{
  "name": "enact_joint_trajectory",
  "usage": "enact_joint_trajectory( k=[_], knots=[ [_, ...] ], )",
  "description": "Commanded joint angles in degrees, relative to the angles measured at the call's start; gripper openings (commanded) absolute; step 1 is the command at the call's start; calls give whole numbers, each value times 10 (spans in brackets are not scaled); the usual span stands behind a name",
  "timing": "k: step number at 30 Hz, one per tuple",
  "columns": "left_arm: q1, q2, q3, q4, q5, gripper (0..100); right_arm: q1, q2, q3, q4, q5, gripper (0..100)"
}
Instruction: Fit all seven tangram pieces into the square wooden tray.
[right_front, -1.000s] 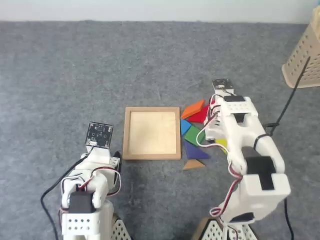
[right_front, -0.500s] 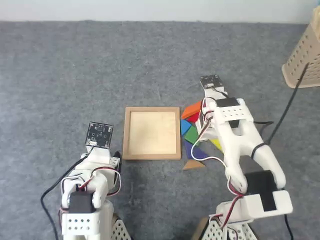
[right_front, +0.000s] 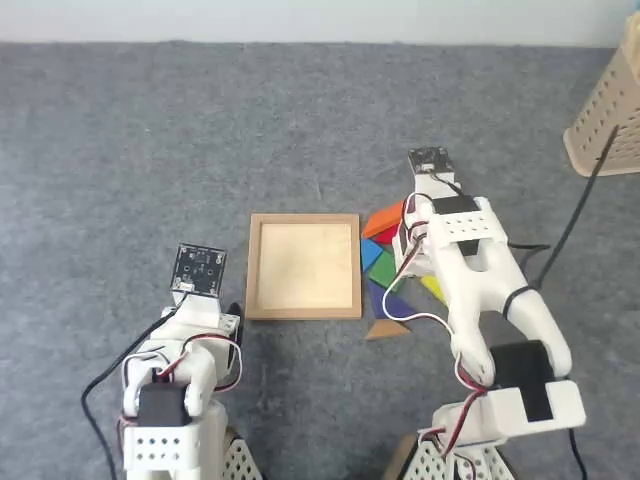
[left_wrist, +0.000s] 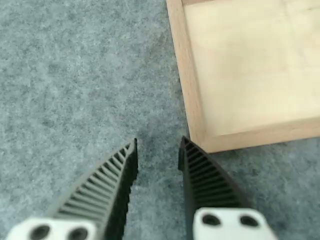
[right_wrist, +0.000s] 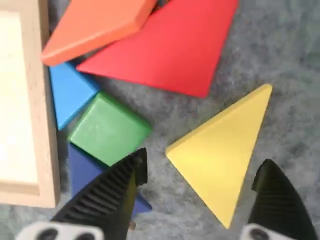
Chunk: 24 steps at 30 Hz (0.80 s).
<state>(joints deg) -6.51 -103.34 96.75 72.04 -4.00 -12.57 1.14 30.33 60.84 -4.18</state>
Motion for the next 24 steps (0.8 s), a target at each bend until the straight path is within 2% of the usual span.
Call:
enact_joint_trajectory(
  k=[1,7,19,24],
  knots=[
    [0,-9,-2,3,4,133,13,28,-52,1,-19,329],
    [0,-9,-2,3,4,133,37,86,-98,24,-20,328],
    [0,-9,-2,3,4,133,33,109,-98,39,-19,323],
    [0,-9,-2,3,4,133,37,120,-98,38,-19,216]
  ],
)
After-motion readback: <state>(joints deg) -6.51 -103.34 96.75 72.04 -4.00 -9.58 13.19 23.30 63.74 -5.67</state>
